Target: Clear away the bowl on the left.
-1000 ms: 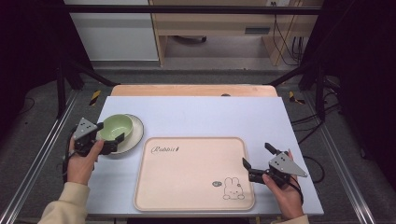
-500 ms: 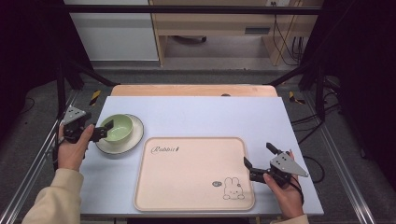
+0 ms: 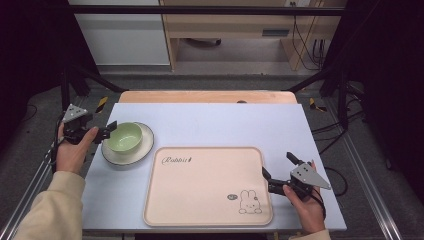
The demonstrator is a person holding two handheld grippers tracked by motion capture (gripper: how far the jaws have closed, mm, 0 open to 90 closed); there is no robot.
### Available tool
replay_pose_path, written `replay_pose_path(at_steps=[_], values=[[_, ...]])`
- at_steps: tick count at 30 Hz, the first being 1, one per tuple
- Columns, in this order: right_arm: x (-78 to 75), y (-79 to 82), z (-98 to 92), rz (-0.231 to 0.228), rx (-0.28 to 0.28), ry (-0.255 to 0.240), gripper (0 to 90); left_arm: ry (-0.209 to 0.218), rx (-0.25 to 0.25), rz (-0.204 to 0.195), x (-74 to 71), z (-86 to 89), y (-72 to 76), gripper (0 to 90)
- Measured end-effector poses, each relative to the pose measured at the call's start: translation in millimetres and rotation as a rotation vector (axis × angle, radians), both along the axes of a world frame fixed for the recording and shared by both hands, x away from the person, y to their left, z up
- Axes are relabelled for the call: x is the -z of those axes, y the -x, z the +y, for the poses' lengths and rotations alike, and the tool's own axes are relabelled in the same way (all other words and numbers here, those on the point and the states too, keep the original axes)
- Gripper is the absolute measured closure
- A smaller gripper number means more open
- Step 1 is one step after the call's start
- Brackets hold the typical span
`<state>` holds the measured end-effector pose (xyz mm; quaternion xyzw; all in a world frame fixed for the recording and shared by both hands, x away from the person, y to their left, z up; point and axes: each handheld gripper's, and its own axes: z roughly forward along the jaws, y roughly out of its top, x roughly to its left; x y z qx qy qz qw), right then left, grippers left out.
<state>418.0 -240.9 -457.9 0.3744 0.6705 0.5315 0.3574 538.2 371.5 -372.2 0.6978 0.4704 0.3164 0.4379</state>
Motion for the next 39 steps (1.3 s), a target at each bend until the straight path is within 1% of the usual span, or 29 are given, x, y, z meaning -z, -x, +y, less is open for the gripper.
replay_pose_path(at_steps=[2,6,7,8,10,11,12,13,14,15,16,17,18,19,21,23,25,26,27,28,29,30,32,33,34,36,37,38,39], values=[[0.4,0.2,0.2,-0.003,0.0,0.002,3.1,0.016,-0.005,0.005,0.8,3.1,-3.1,4.4],[0.3,0.4,0.4,-0.004,-0.002,-0.001,3.1,0.03,-0.014,0.016,3.7,4.9,-7.4,6.3],[0.3,-0.1,0.8,-0.004,-0.004,0.001,3.1,0.024,-0.016,0.023,5.0,5.4,-9.2,7.7],[0.4,-0.2,1.0,-0.005,-0.005,0.002,3.1,0.012,-0.031,0.027,8.3,5.8,-11.8,9.4],[0.2,-0.3,1.4,-0.006,-0.008,0.004,3.1,0.009,-0.035,0.031,9.6,6.0,-12.8,11.6],[0.2,-0.2,2.0,-0.003,-0.008,0.004,3.1,0.011,-0.047,0.046,14.4,6.0,-15.4,12.9],[0.2,-0.2,2.0,-0.003,-0.008,0.004,3.1,0.011,-0.047,0.046,14.4,6.0,-15.4,13.6],[0.4,-0.8,2.9,-0.003,-0.013,0.01,3.1,0.003,-0.058,0.058,18.5,5.2,-16.9,15.1],[0.4,-0.8,2.9,-0.003,-0.013,0.01,3.1,0.003,-0.058,0.058,18.5,5.2,-16.9,19.3],[1.2,-1.2,4.4,-0.002,-0.021,0.012,3.3,-0.003,-0.063,0.069,20.7,5.1,-17.8,22.9],[1.4,-1.0,4.8,0.0,-0.02,0.013,3.3,-0.01,-0.066,0.097,24.9,5.5,-19.8,24.3],[1.6,-0.7,5.3,0.002,-0.021,0.012,3.3,-0.022,-0.071,0.114,26.9,6.5,-20.1,26.0],[1.6,-0.7,5.3,0.002,-0.021,0.012,3.3,-0.022,-0.071,0.114,26.9,6.5,-20.1,28.4],[1.3,-0.4,5.5,0.001,-0.022,0.012,3.3,-0.02,-0.091,0.159,31.8,7.0,-20.7,31.9],[0.9,-0.4,5.8,0.003,-0.02,0.004,3.3,-0.036,-0.098,0.206,37.8,6.3,-21.5,35.9],[1.2,-0.9,6.3,0.004,-0.022,0.005,3.3,-0.056,-0.092,0.271,44.8,6.4,-22.8,39.3],[1.3,-1.0,6.6,0.002,-0.027,0.007,3.3,-0.061,-0.117,0.315,52.0,8.0,-23.4,43.1],[1.4,-0.6,6.4,0.001,-0.03,0.011,3.3,-0.046,-0.127,0.329,55.4,9.1,-23.5,44.6],[1.3,-0.3,6.7,-0.001,-0.033,0.011,3.3,-0.046,-0.127,0.329,55.4,9.1,-23.5,47.7],[1.1,0.2,6.7,0.001,-0.035,0.01,3.2,-0.013,-0.131,0.359,61.1,10.4,-23.7,49.7],[1.1,0.5,6.6,-0.003,-0.035,0.009,3.3,-0.009,-0.139,0.372,62.9,10.6,-23.7,51.1],[1.0,0.9,6.5,-0.002,-0.036,0.01,3.2,-0.009,-0.139,0.372,62.9,10.6,-23.7,53.4],[1.4,0.9,6.6,0.0,-0.038,0.011,3.3,0.006,-0.146,0.395,65.8,10.0,-23.4,56.7],[1.7,0.7,6.9,0.0,-0.039,0.011,3.3,0.01,-0.148,0.397,66.1,9.9,-23.4,57.6],[1.8,0.6,6.9,0.0,-0.039,0.011,3.3,0.027,-0.15,0.401,66.4,9.5,-23.8,59.4],[1.9,0.5,6.6,0.001,-0.038,0.01,3.3,0.038,-0.152,0.408,66.5,9.1,-24.7,63.2],[1.9,0.5,6.6,0.001,-0.038,0.01,3.3,0.038,-0.152,0.408,66.5,9.1,-24.7,64.7],[2.0,0.4,6.4,0.0,-0.037,0.01,3.3,0.041,-0.148,0.418,66.3,8.7,-25.6,64.7],[2.1,0.3,6.3,0.003,-0.037,0.007,3.3,0.042,-0.141,0.431,66.7,7.8,-26.9,67.1]])
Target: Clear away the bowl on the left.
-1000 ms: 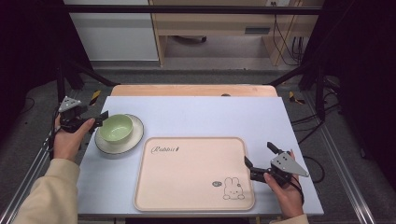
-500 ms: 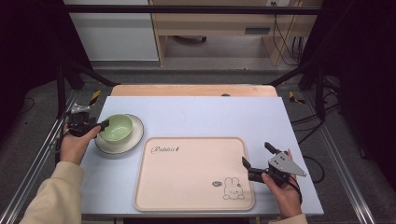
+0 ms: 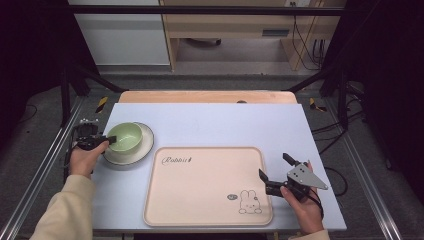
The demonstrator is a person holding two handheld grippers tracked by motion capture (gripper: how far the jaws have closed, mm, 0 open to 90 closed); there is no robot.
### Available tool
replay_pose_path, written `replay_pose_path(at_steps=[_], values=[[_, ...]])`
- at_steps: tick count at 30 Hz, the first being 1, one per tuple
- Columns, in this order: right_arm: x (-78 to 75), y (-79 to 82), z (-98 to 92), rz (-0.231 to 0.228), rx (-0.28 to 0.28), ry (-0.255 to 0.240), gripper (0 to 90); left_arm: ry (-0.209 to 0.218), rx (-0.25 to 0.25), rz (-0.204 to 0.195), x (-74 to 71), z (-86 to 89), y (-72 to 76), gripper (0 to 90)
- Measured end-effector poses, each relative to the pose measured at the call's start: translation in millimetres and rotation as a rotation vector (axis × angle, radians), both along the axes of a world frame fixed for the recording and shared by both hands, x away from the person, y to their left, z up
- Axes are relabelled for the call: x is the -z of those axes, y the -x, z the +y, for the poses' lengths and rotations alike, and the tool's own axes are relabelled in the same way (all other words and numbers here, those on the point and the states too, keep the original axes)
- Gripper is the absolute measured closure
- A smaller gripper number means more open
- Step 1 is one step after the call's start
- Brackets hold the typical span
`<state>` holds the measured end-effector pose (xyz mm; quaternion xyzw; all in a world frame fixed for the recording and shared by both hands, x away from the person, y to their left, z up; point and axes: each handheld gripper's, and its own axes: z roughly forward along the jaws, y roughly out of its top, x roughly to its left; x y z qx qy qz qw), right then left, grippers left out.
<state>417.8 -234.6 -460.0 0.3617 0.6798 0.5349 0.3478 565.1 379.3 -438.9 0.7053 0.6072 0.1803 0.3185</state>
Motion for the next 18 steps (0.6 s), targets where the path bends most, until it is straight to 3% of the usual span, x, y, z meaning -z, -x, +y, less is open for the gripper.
replay_pose_path(at_steps=[1,5,6,8,9,11,12,13,15,17,18], values=[[0.1,-0.9,0.0,0.0,0.0,0.002,3.3,-0.028,0.009,0.024,-0.8,-2.3,-1.9,68.8],[-0.2,-1.2,0.1,0.0,0.001,0.001,3.3,-0.049,0.022,0.052,0.5,-7.1,-6.1,76.4],[0.2,-1.4,0.1,0.004,0.001,0.002,3.3,-0.058,0.006,0.055,0.5,-7.7,-7.0,78.2],[0.8,-2.1,0.2,0.005,-0.003,0.002,3.3,-0.046,0.002,0.063,-0.1,-7.0,-7.1,80.8],[0.9,-2.2,0.2,0.005,-0.004,0.006,3.3,-0.015,-0.02,0.065,-1.1,-5.4,-5.9,81.9],[0.9,-2.2,0.5,0.003,-0.006,0.006,3.3,-0.004,-0.031,0.054,-2.0,-4.9,-4.1,83.2],[-0.2,-1.4,2.0,0.0,-0.013,0.006,3.3,-0.026,-0.027,0.028,-5.5,-6.6,0.5,83.3],[-0.8,-0.9,2.3,-0.003,-0.016,0.011,3.3,-0.014,-0.02,-0.007,-6.7,-6.7,2.0,83.6],[-1.5,-0.2,3.9,-0.009,-0.021,0.013,3.3,-0.004,-0.037,-0.022,-12.5,-10.3,8.9,83.7],[-1.8,0.1,4.2,-0.01,-0.022,0.018,3.3,-0.019,-0.039,-0.033,-14.2,-12.8,10.5,83.5],[-2.1,0.3,4.9,-0.013,-0.023,0.02,3.3,-0.067,-0.02,-0.053,-18.0,-18.3,13.9,83.5]])
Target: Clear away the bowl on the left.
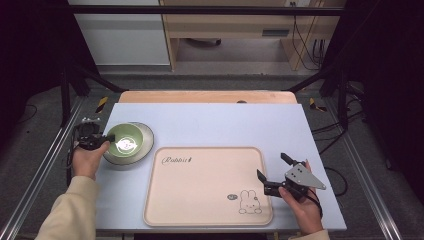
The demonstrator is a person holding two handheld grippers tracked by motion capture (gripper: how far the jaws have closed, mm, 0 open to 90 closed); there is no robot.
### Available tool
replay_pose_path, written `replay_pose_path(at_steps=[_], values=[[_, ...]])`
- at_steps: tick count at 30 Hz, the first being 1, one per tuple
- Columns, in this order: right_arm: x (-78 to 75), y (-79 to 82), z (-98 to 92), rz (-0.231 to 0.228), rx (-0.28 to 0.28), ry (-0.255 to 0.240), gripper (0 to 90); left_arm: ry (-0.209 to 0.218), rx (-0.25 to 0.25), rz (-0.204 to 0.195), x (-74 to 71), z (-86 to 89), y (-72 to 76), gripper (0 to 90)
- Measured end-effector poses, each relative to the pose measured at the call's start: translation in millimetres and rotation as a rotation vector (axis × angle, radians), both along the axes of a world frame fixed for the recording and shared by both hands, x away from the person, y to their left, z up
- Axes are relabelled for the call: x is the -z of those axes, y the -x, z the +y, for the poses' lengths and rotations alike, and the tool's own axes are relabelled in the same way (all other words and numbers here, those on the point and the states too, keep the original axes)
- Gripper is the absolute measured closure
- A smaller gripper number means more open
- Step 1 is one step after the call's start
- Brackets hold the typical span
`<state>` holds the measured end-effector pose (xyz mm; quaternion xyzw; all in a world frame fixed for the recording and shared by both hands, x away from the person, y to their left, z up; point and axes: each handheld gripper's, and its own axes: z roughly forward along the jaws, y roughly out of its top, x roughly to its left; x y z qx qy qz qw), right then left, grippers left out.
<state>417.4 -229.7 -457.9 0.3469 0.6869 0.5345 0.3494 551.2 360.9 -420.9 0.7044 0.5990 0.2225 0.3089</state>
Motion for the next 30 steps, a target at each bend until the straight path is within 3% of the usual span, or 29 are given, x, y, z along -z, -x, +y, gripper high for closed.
replay_pose_path(at_steps=[2,5,6,14,20,30], values=[[-0.3,0.1,0.0,-0.001,0.001,0.001,3.3,-0.008,0.004,-0.004,-1.0,-1.0,0.9,83.4],[-0.6,0.4,-1.4,-0.002,0.008,0.001,3.3,0.023,0.004,-0.028,-3.3,-3.7,1.9,83.4],[-0.6,-0.4,-2.8,-0.005,0.013,-0.002,3.3,0.033,0.012,-0.049,-7.0,-7.0,2.7,83.4],[-1.3,-1.2,-6.0,-0.005,0.026,-0.012,3.3,0.09,0.077,-0.101,-22.4,-24.2,8.5,83.4],[-1.5,-1.1,-5.9,-0.006,0.025,-0.009,3.3,0.106,0.147,-0.107,-27.1,-42.8,12.5,83.4],[-2.3,-1.0,-6.8,-0.014,0.031,-0.01,3.3,0.152,0.203,-0.115,-26.5,-69.6,17.5,83.4]])
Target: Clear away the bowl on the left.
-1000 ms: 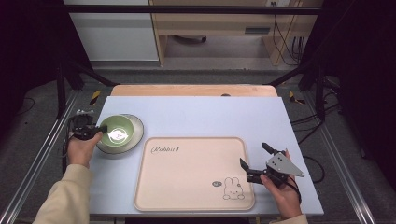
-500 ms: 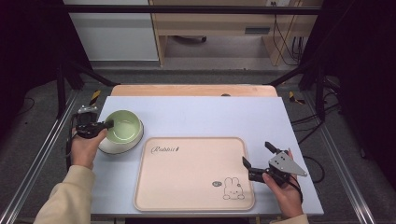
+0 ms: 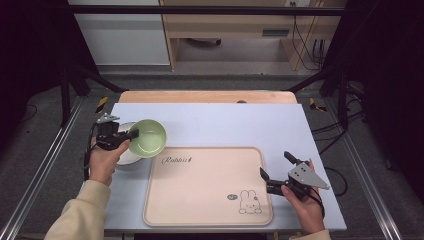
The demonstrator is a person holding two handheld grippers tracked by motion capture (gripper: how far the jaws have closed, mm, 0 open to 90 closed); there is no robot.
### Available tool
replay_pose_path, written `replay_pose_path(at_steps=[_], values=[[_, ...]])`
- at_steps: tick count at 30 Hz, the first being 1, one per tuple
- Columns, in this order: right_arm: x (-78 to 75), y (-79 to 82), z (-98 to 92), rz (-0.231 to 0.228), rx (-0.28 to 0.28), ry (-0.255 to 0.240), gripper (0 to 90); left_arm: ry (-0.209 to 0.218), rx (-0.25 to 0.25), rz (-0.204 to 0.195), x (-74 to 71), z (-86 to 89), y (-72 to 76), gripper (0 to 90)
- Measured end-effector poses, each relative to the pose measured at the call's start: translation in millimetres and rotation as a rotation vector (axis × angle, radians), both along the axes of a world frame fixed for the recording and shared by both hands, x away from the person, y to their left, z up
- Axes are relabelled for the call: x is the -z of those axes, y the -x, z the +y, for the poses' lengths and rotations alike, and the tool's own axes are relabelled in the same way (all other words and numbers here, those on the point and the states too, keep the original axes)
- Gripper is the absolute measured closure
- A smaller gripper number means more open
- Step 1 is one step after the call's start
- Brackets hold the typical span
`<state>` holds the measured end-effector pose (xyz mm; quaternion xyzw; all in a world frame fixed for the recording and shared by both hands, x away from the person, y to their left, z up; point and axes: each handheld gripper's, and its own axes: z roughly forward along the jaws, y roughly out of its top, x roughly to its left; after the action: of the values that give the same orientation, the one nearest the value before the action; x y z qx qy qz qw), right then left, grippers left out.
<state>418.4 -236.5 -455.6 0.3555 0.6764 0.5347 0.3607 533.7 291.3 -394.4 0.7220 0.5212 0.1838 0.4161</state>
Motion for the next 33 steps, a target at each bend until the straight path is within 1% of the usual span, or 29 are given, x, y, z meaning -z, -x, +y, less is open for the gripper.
replay_pose_path(at_steps=[3,6,9,10,16,18,19,20,22,24,25,27,29,30,33], values=[[-0.3,0.0,-0.9,-0.002,0.002,-0.004,3.3,0.009,0.011,0.0,1.2,-4.6,1.0,83.4],[0.0,0.1,-1.5,-0.002,0.002,-0.001,3.3,0.037,0.031,0.002,3.7,-14.0,3.8,83.4],[0.2,-0.2,-1.5,-0.001,0.004,0.001,3.3,0.052,0.043,0.002,5.7,-18.5,5.2,83.4],[0.1,-0.3,-1.1,0.0,0.001,0.001,3.3,0.058,0.057,0.005,7.3,-23.7,6.7,83.4],[-0.1,0.4,-0.6,0.0,-0.001,0.002,3.3,0.052,0.094,0.006,8.1,-36.7,9.6,83.4],[-0.1,0.4,-0.7,-0.002,0.0,0.0,3.3,0.056,0.113,0.007,7.7,-44.1,10.9,83.5],[-0.1,0.4,-0.7,-0.002,0.0,0.0,3.3,0.056,0.113,0.007,7.7,-44.1,10.9,83.4],[-0.1,0.3,-0.8,-0.003,0.0,0.001,3.3,0.061,0.123,0.01,8.0,-49.0,11.7,83.4],[-0.1,0.3,-0.9,-0.004,0.001,0.001,3.3,0.062,0.131,0.015,8.1,-51.1,11.9,83.4],[-0.4,0.4,-1.2,-0.004,0.001,-0.001,3.3,0.074,0.134,0.014,8.0,-54.1,12.9,83.4],[-0.5,0.4,-1.3,-0.005,0.001,0.0,3.3,0.087,0.137,0.012,8.2,-55.6,13.1,83.4],[-0.9,0.7,-1.5,-0.005,0.0,0.0,3.3,0.116,0.149,0.022,9.1,-59.0,14.1,83.4],[-0.9,0.6,-1.4,-0.005,-0.001,0.001,3.3,0.117,0.153,0.024,9.4,-60.7,14.8,83.4],[-1.1,0.8,-1.5,-0.005,-0.001,-0.001,3.3,0.105,0.163,0.026,9.3,-63.8,16.5,83.4],[-1.4,0.7,-2.1,-0.009,-0.001,-0.005,3.3,0.109,0.169,0.023,10.2,-67.1,17.6,83.4]])
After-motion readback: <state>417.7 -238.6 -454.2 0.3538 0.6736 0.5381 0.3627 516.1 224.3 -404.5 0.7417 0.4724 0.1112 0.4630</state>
